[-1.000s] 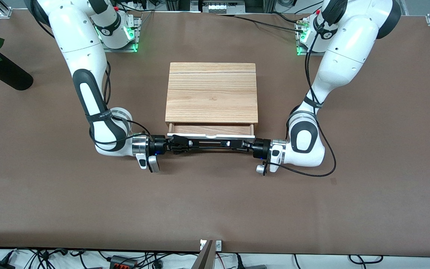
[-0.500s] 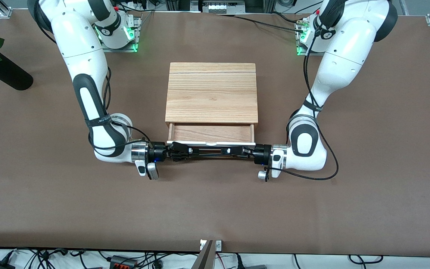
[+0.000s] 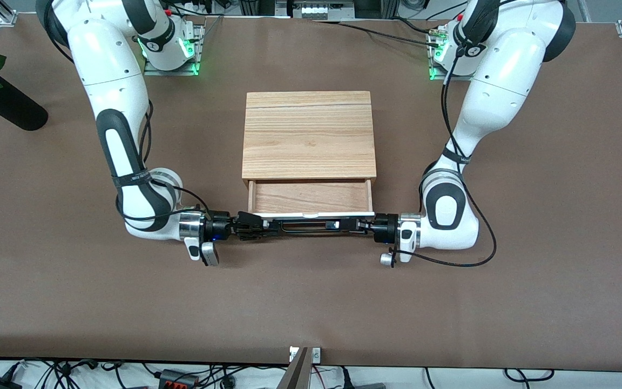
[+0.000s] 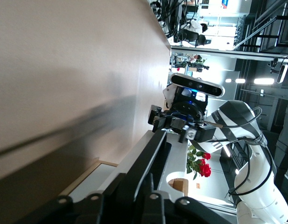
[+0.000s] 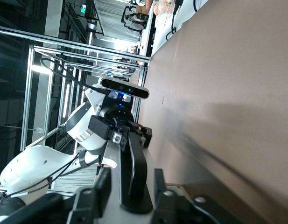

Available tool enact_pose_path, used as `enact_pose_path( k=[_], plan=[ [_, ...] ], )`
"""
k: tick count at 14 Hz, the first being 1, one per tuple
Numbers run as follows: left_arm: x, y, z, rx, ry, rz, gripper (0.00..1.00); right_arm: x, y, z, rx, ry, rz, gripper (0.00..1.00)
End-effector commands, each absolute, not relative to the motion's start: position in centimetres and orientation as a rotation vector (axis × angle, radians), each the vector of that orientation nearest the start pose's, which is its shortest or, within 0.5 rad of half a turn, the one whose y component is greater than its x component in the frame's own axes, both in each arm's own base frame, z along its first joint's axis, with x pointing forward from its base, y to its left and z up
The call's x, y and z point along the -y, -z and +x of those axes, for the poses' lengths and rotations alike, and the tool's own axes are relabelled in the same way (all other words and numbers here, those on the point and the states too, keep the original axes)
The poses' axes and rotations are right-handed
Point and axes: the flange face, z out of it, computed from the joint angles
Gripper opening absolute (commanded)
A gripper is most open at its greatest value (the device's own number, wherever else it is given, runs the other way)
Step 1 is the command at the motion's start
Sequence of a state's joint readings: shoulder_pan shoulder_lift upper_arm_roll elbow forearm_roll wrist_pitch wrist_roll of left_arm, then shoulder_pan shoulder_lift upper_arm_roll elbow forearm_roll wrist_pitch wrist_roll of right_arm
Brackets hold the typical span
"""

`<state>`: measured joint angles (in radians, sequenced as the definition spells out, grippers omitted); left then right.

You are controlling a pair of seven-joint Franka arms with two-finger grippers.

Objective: Pull top drawer with both arms simultaneously
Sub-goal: 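Pull the drawer handle outward with both grippers together, then open both grippers and release the drawer handle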

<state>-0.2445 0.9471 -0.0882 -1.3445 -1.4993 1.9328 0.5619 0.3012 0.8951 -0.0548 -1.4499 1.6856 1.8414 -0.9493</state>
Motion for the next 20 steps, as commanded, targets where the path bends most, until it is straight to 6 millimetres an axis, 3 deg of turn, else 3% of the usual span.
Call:
enact_pose_path(
  k=[1, 4, 7, 10, 14, 17, 20],
  plan=[
    [25.4, -18.4, 70.8, -0.124, 0.045, 1.833, 1.00, -25.9, -18.6, 66.3, 0.199, 0.092, -1.721, 1.00],
    [25.3, -20.1, 71.6, -0.079, 0.019, 1.859, 1.00, -25.9, -18.8, 66.1, 0.208, 0.088, -1.726, 1.00],
    [24.7, -22.1, 72.6, -0.012, 0.007, 1.924, 1.00, -25.8, -20.3, 66.3, 0.239, 0.059, -1.766, 1.00],
    [24.3, -24.1, 73.2, 0.021, 0.004, 1.967, 1.00, -24.8, -24.6, 67.3, 0.267, -0.053, -1.924, 1.00],
    [22.8, -28.9, 73.7, 0.129, 0.000, 2.167, 1.00, -21.9, -30.2, 68.3, 0.359, -0.116, -2.185, 1.00],
    [19.4, -33.2, 73.6, 0.224, 0.002, 2.311, 1.00, -19.5, -35.8, 68.2, 0.430, -0.104, -2.396, 1.00],
    [13.6, -34.4, 73.5, 0.332, 0.074, 2.469, 1.00, -16.1, -40.7, 67.6, 0.547, -0.105, -2.675, 1.00]
  ],
)
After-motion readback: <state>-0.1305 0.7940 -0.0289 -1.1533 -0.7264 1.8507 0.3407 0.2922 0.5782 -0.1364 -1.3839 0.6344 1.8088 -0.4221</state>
